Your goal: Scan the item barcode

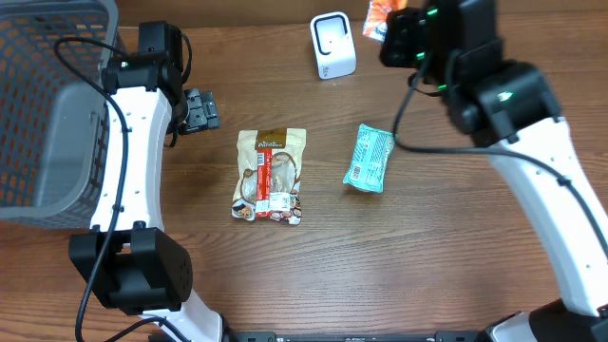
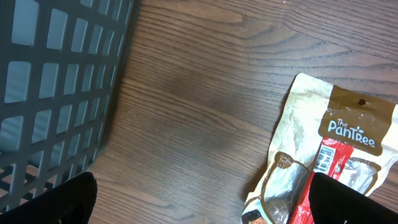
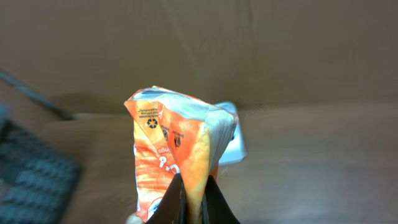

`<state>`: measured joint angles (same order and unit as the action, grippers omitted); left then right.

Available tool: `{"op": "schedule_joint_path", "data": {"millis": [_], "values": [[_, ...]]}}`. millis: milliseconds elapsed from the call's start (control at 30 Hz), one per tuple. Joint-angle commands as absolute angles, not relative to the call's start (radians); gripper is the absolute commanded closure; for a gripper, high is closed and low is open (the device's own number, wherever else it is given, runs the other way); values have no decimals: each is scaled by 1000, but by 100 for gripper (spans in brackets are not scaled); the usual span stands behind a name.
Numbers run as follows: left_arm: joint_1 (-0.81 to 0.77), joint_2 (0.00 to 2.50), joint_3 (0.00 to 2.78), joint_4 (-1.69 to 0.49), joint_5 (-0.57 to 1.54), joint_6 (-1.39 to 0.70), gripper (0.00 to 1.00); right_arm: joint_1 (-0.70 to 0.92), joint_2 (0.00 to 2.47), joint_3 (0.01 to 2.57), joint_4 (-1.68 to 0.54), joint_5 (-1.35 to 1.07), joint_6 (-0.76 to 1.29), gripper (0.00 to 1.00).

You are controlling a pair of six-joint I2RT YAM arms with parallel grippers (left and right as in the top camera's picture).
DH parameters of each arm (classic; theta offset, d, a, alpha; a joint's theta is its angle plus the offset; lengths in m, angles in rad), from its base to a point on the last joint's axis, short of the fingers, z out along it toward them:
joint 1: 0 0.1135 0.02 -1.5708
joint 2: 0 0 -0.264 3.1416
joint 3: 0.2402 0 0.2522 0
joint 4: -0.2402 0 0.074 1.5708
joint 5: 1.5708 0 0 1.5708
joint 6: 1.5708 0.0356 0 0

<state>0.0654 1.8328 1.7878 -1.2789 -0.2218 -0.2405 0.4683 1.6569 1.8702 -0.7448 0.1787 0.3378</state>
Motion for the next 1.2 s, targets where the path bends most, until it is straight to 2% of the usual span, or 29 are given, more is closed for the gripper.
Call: {"op": "schedule_joint_path", "data": {"millis": [0, 233, 367, 900, 1167], "values": [[59, 1831, 1803, -1278, -236, -240, 0, 550, 1697, 1893, -702, 511, 147, 96], [59, 1831, 1803, -1278, -236, -240, 0, 651, 1841, 1893, -538, 707, -268, 96], [59, 1831, 1803, -1278, -236, -240, 0, 651, 1926, 1892, -448, 749, -381, 96], [59, 1831, 1803, -1278, -236, -240, 0, 599, 2157, 1892, -131, 685, -451, 96], [59, 1831, 1803, -1278, -236, -240, 1, 554, 2220, 1892, -55, 551, -484, 96]]}}
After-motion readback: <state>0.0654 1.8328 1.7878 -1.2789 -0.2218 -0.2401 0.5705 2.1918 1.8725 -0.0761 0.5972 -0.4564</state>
